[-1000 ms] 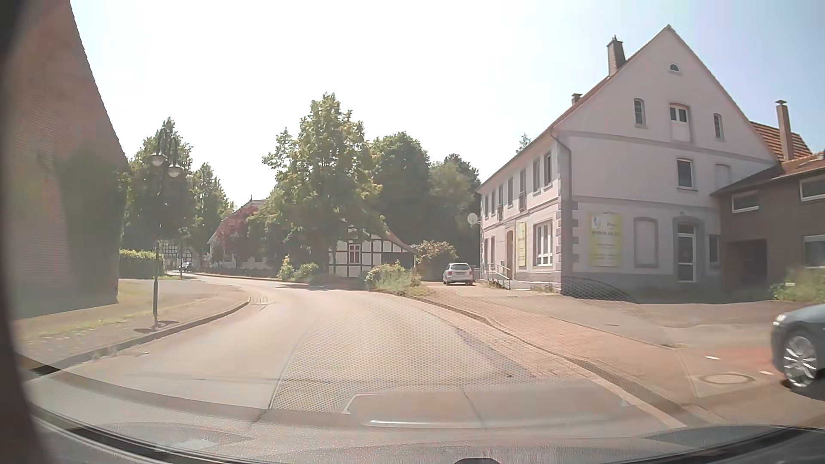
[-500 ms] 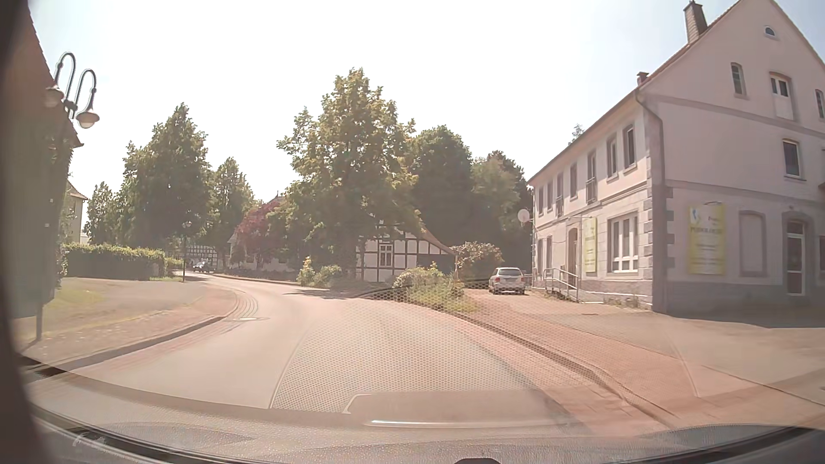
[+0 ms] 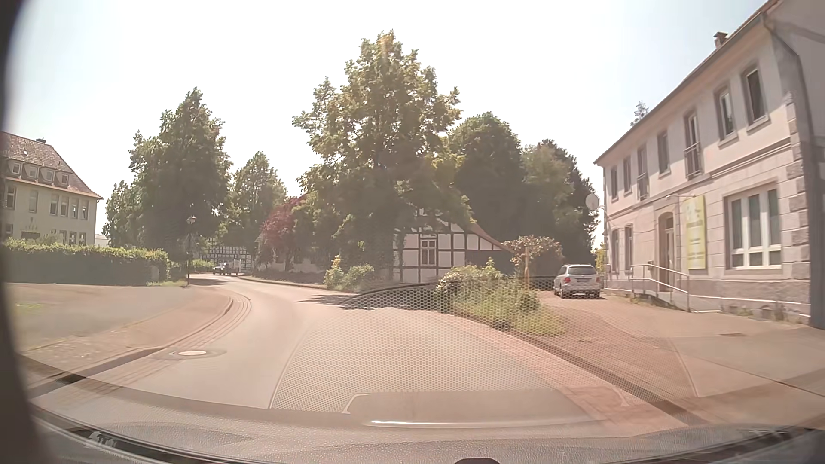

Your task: Follow the waypoints while adhering to traffic rules and regulations

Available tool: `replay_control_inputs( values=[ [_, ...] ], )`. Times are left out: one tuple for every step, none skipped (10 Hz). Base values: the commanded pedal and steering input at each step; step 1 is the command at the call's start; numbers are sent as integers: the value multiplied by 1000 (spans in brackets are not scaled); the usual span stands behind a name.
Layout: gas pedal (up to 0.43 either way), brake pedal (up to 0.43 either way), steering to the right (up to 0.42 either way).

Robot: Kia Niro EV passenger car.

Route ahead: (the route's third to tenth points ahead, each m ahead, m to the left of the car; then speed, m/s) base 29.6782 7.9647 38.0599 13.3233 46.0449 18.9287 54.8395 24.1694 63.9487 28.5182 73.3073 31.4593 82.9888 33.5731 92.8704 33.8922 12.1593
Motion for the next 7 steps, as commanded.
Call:
replay_control_inputs(
  values=[
    [169, 0, -75],
    [169, 0, -74],
    [169, 0, -74],
    [169, 0, -74],
    [169, 0, -76],
    [169, 0, -79],
    [169, 0, -83]
  ],
)
